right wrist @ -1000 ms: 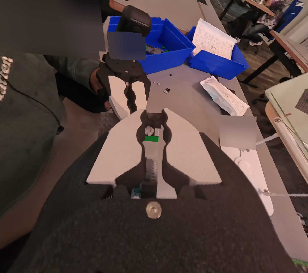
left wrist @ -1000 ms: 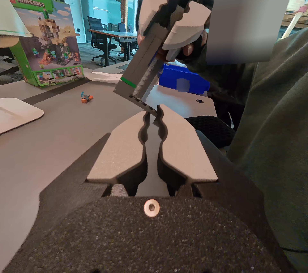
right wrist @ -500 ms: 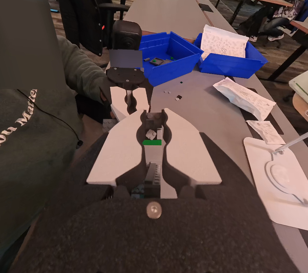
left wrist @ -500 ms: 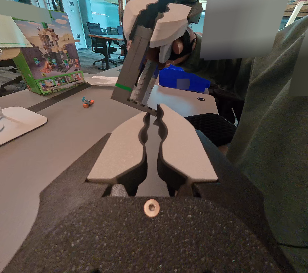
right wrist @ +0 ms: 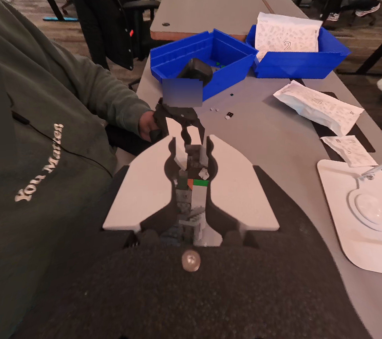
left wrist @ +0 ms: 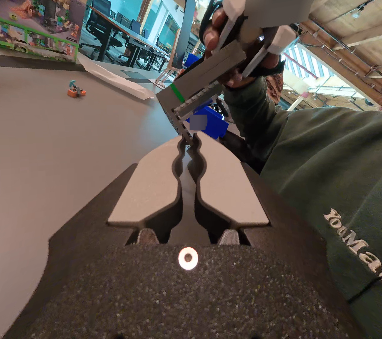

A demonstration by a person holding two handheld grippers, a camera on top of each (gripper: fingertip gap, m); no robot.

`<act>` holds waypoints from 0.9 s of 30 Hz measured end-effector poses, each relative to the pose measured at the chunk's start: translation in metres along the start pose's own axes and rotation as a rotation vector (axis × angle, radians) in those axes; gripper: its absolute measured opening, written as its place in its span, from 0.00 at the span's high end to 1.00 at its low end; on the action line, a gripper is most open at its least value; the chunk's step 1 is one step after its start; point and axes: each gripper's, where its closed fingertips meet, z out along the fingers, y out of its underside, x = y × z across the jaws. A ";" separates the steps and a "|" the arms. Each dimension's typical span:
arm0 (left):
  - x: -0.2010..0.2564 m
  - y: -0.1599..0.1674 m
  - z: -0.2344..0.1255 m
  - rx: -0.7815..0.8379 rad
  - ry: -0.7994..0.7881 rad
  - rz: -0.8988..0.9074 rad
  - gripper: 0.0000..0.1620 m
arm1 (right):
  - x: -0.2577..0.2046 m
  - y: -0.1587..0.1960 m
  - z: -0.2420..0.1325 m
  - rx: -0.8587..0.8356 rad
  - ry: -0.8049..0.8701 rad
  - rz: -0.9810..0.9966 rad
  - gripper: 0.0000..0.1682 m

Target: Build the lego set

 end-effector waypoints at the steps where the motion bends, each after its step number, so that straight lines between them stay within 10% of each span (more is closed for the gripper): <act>1: 0.000 0.000 -0.001 -0.004 0.001 0.020 0.96 | 0.001 -0.004 -0.005 0.014 -0.016 0.016 0.83; 13: 0.007 0.018 0.002 -0.148 0.001 0.330 0.96 | -0.004 0.047 -0.005 -0.192 -0.451 0.276 0.59; 27: 0.020 0.026 0.004 -0.223 -0.017 0.660 0.96 | -0.052 0.073 0.016 -0.421 -0.439 -0.076 0.41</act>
